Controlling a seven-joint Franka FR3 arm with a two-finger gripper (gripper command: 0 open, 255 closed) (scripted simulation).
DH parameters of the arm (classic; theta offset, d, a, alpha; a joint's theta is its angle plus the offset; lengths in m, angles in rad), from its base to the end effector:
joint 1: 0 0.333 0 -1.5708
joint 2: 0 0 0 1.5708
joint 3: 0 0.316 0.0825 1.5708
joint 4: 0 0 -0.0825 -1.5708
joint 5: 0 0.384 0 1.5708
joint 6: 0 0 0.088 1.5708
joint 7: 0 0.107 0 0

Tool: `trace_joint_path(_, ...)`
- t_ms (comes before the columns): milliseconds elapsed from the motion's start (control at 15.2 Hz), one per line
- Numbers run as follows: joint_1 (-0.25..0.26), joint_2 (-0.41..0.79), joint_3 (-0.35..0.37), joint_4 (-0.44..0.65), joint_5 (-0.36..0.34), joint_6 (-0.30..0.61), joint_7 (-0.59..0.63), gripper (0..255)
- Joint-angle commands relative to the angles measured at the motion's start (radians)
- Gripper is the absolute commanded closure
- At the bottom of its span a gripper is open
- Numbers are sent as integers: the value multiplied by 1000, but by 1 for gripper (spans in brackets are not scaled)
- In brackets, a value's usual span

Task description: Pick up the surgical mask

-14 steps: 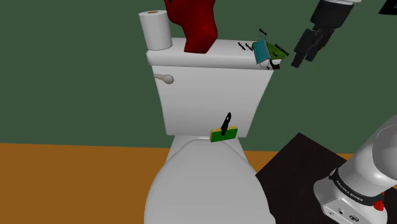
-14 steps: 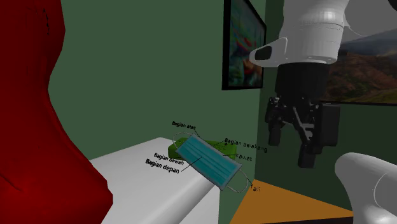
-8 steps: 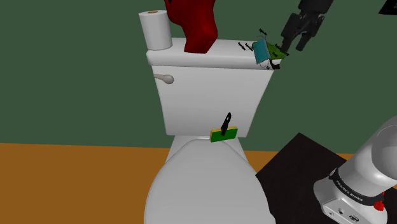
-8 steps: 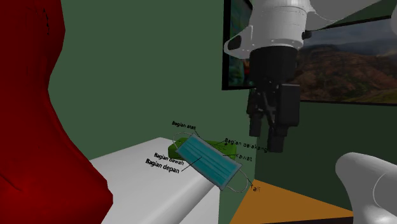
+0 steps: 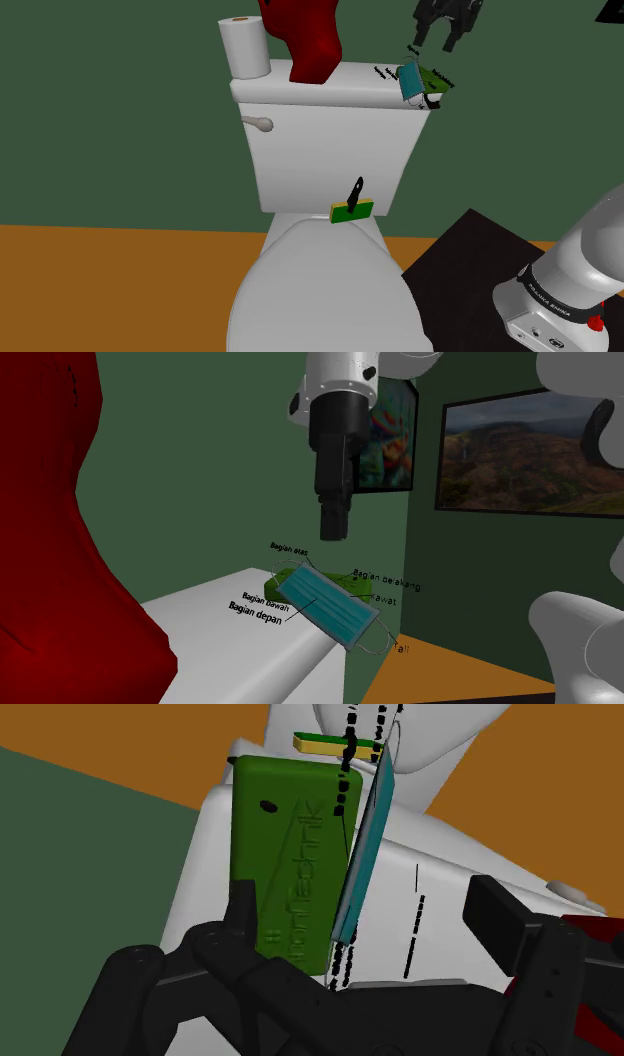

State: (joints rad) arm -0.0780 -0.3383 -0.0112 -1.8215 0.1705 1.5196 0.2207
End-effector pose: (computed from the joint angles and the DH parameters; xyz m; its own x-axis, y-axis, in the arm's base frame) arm 0.4398 -0.0213 0.6722 0.9561 -0.2930 -0.0016 -0.2886 -0.9410 -0.1766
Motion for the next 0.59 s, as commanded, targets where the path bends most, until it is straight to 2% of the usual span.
trace_joint_path(0, -10, 99, -18, 120, 26, -30, 26, 0)
trace_joint_path(132, -17, 153, -31, 190, 43, -52, 41, 0)
trace_joint_path(528, -17, 123, -27, 75, 42, 32, 26, 0)
